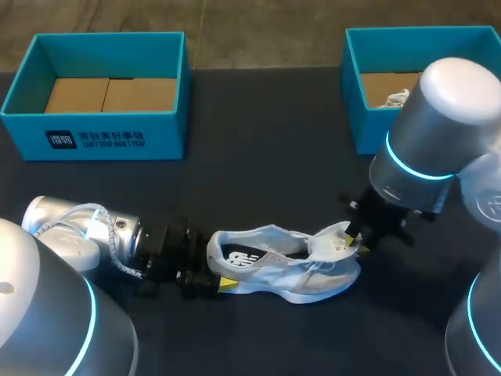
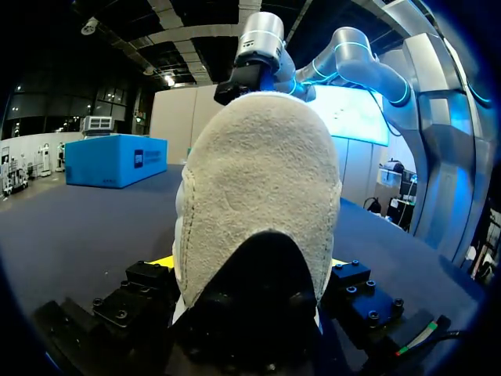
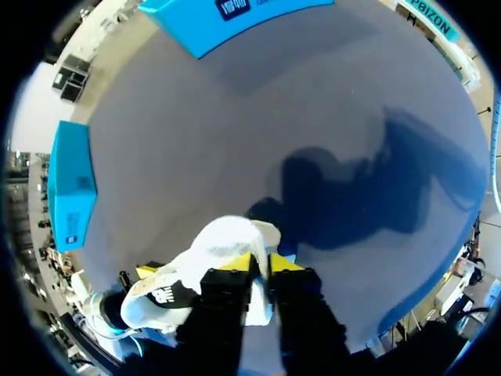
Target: Take the shoe out of the shoebox, open the shoe tongue, remove and reinsert the insole, then place the shoe into the shoebox
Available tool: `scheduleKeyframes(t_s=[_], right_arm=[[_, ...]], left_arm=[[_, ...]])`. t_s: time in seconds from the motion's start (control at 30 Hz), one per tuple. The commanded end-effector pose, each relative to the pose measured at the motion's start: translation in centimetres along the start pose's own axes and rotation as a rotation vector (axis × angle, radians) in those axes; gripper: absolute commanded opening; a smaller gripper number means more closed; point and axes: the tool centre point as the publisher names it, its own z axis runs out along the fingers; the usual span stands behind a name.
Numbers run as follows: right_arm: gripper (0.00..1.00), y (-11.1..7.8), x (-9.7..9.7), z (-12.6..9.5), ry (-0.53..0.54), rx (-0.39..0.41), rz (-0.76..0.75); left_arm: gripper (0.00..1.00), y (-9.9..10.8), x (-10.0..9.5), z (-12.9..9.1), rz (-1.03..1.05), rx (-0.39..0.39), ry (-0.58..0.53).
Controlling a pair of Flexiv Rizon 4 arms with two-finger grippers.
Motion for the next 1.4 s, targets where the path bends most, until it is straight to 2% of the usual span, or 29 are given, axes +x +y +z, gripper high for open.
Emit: scheduleKeyframes(t_s=[0.03,0.13,0.47,0.67,0.7,0.73,0.77,0.83,0.9,0.93,0.97,1.07,1.13,1.23,1.3,1.33,1.4], right_arm=[[0.65,-1.0,0.5,-1.6,-0.025,-0.034,0.059],[1.0,-1.5,1.1,-2.6,-0.044,-0.057,0.043],[0.96,-3.3,3.7,-6.1,-0.11,-0.108,-0.098],[0.95,-5.3,5.8,-8.7,-0.17,-0.135,-0.165],[0.91,-5.7,6.2,-9.2,-0.165,-0.129,-0.208],[0.8,-6.2,6.9,-9.7,-0.193,-0.127,-0.251],[0.49,-6.5,7.5,-10.0,-0.237,-0.125,-0.291],[0.31,-7.0,8.7,-10.2,-0.311,-0.129,-0.353],[0.05,-7.4,9.5,-10.2,-0.336,-0.113,-0.448],[0.0,-7.6,9.9,-10.3,-0.343,-0.101,-0.495],[0.0,-7.9,10.3,-10.3,-0.358,-0.089,-0.569],[0.0,-8.4,11.0,-10.2,-0.368,-0.075,-0.659],[0.0,-8.7,11.2,-10.4,-0.341,-0.063,-0.721],[0.0,-9.3,11.6,-10.7,-0.313,-0.017,-0.949],[0.0,-10.0,11.7,-10.4,-0.374,0.002,-1.174],[0.0,-10.4,11.7,-10.2,-0.418,-0.011,-1.211],[0.0,-10.4,11.7,-10.2,-0.418,-0.011,-1.211]], left_arm=[[0.0,0.4,0.1,0.2,-0.001,-0.001,-0.001],[0.0,0.4,0.1,0.2,-0.001,-0.001,-0.001],[0.0,0.4,0.1,0.2,-0.001,-0.001,-0.001],[0.0,0.4,0.1,0.2,-0.001,-0.001,-0.001],[0.0,0.4,0.1,0.2,-0.001,-0.001,-0.001],[0.0,0.4,0.1,0.2,-0.001,-0.001,-0.001],[0.0,0.4,0.1,0.2,-0.001,-0.001,-0.001],[0.0,0.4,0.1,0.2,-0.001,-0.001,-0.001],[0.0,0.4,0.1,0.2,-0.001,-0.001,-0.001],[0.0,0.4,0.1,0.2,-0.001,-0.001,-0.001],[0.0,0.4,0.1,0.2,-0.001,-0.001,-0.001],[0.0,0.4,0.1,0.2,-0.001,-0.001,-0.001],[0.0,0.4,0.1,0.2,-0.001,-0.001,-0.001],[0.0,0.4,0.1,0.2,-0.001,-0.001,-0.001],[0.0,0.4,0.1,0.2,-0.001,-0.001,-0.001],[0.0,0.4,0.1,0.2,-0.001,-0.001,-0.001],[0.0,0.4,0.1,0.2,-0.001,-0.001,-0.001]])
